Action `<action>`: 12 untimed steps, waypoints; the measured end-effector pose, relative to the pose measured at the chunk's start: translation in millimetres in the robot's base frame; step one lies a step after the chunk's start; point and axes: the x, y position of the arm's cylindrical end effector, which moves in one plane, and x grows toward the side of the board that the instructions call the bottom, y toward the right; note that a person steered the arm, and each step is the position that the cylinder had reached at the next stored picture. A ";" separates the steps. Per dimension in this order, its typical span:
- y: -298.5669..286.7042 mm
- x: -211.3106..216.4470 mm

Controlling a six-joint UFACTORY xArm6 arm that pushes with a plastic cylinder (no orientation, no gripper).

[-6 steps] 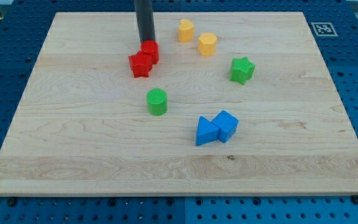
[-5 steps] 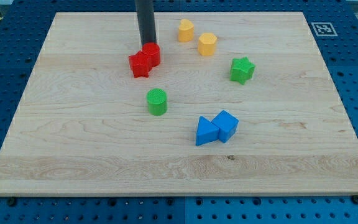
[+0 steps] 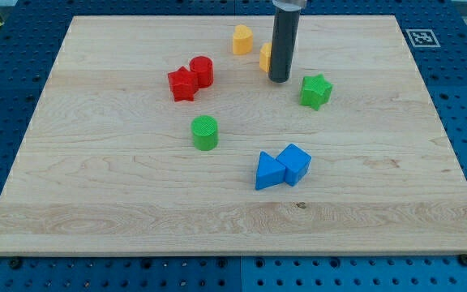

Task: Move the green star toward the green circle

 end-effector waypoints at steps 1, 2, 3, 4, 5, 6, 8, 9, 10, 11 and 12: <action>-10.7 -8.3; -25.8 -27.8; -35.7 -34.3; -39.5 -48.8; -45.8 -60.8; -45.6 -47.2; 36.5 -36.1; 87.7 -4.0; 97.0 19.9; 92.4 28.8; 71.4 35.8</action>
